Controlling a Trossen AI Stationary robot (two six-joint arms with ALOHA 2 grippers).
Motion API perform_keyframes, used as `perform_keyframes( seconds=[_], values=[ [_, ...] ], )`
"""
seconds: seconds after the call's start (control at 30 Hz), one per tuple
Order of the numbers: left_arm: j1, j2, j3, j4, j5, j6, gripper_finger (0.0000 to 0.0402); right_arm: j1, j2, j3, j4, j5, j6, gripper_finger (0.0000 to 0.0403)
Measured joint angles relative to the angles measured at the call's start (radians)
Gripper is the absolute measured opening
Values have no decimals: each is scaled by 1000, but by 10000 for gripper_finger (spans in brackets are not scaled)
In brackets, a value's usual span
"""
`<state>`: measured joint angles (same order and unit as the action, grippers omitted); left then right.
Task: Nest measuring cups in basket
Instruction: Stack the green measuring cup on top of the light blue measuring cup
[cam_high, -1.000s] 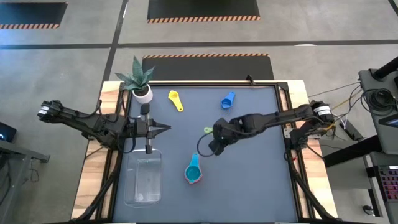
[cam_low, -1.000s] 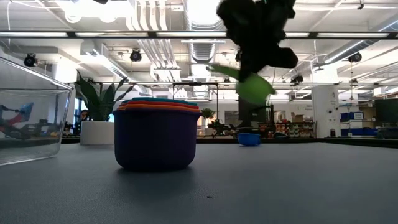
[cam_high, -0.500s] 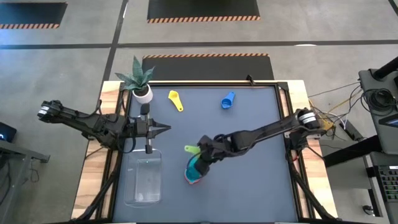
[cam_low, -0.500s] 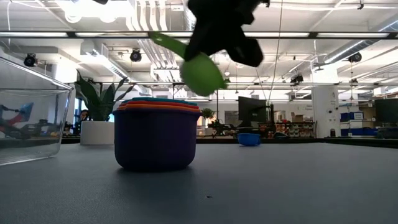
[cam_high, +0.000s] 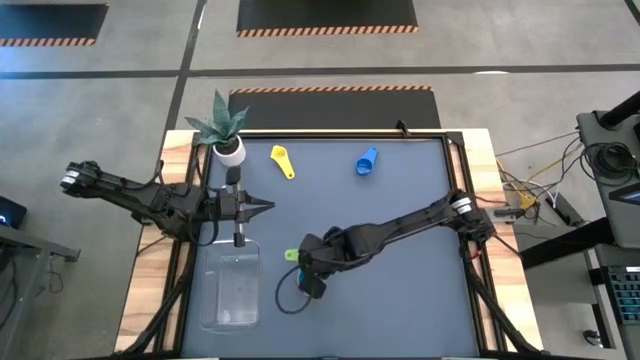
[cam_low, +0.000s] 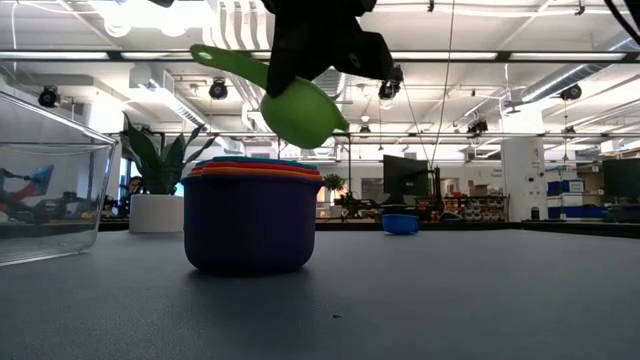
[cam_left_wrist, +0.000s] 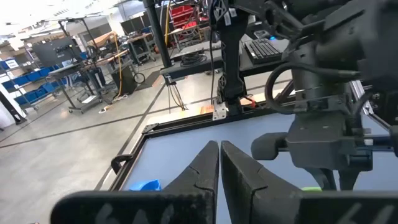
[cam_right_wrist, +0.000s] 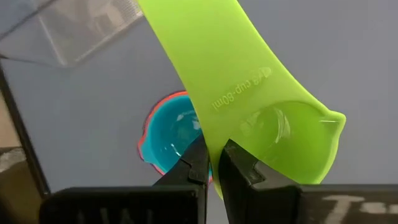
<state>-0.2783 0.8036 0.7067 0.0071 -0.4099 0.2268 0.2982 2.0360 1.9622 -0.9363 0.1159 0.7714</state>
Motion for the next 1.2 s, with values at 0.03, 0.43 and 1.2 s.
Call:
perform_keyframes(
  seconds=[0.03,0.43,1.2],
  values=[
    [0,0,0,0,0,0,0,2,15,24,-20,5,-5,13],
    [0,0,0,0,0,0,0,22,128,175,-130,8,-16,13],
    [0,0,0,0,3,0,0,59,128,154,-46,15,-11,13]
  ],
)
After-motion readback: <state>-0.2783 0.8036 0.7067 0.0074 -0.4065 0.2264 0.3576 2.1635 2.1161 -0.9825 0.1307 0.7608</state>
